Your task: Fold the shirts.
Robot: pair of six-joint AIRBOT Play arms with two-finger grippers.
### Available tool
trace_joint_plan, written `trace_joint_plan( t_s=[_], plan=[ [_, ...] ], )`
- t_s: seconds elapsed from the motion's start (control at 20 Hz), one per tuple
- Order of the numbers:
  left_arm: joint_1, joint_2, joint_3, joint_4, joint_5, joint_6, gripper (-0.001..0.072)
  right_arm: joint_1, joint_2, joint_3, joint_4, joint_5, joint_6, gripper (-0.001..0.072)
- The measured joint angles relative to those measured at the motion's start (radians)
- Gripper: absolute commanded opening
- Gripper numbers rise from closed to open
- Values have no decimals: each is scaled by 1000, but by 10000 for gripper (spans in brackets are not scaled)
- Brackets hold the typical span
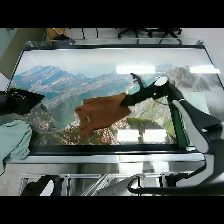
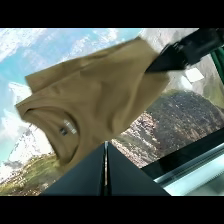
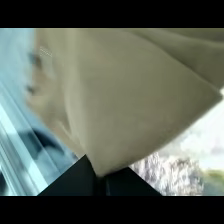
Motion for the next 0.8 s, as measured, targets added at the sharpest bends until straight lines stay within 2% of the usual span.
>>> trace_joint_plan(
  t_s=[0.2,0.4,0.6,0.8],
  plan=[
    [0,0,0,0,-1,1,14,-165,170,85,1,-89,58,15],
    [0,0,0,0,-2,3,14,-449,318,127,-29,-140,198,15],
    [0,0,0,0,-7,3,14,-727,418,133,-200,-7,424,14],
    [0,0,0,0,-11,2,14,-861,517,71,-454,177,570,15]
  ],
)
